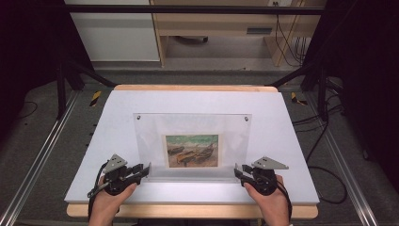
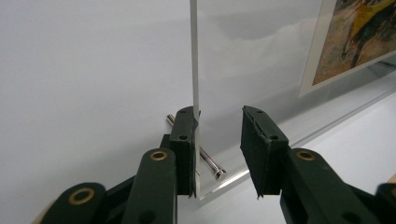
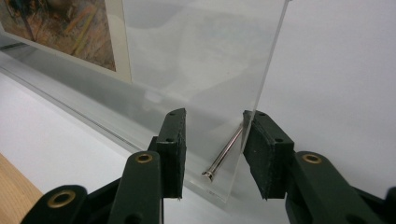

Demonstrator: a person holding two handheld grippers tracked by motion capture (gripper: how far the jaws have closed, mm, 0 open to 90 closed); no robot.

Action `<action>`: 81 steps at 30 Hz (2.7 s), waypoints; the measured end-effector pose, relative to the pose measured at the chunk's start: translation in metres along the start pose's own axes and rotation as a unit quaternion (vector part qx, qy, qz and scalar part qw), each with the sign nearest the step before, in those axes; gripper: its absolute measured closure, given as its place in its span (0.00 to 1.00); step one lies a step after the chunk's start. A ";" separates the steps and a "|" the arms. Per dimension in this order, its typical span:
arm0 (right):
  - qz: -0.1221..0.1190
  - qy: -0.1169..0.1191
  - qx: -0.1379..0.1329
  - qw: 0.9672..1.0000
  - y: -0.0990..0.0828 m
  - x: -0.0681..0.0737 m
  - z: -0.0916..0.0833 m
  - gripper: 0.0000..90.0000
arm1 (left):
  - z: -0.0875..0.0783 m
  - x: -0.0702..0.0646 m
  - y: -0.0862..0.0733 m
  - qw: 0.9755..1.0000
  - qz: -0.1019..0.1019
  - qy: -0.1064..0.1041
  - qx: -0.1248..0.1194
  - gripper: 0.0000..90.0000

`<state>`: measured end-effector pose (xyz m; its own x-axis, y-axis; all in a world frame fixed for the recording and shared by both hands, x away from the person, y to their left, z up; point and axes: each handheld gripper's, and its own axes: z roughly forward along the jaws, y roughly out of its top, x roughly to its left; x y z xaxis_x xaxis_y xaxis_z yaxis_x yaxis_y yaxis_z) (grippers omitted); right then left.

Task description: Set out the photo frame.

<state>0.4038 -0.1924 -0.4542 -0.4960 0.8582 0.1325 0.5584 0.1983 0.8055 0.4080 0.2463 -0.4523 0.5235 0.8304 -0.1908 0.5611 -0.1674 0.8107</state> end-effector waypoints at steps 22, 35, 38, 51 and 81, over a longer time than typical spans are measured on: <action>0.000 0.002 0.011 1.000 -0.006 0.002 -0.002 0.67 | -0.001 -0.001 -0.003 1.000 0.017 -0.008 0.017 0.72; -0.001 0.001 0.013 1.000 -0.007 0.002 -0.002 0.67 | -0.001 -0.003 -0.004 0.999 0.025 -0.009 0.022 0.72; 0.003 0.001 0.014 1.000 -0.007 0.003 -0.003 0.66 | -0.001 -0.003 -0.004 0.999 0.025 -0.009 0.022 0.72; 0.001 -0.001 0.013 1.000 -0.007 0.003 -0.003 0.66 | -0.001 -0.003 -0.004 0.999 0.025 -0.011 0.022 0.72; -0.012 -0.004 0.015 1.000 -0.007 0.004 -0.003 0.68 | 0.000 -0.002 -0.003 0.999 0.030 -0.006 0.020 0.71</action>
<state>0.3959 -0.1921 -0.4577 -0.5039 0.8569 0.1087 0.5657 0.2322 0.7912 0.4050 0.2452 -0.4547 0.5654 0.8112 -0.1492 0.5535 -0.2390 0.7978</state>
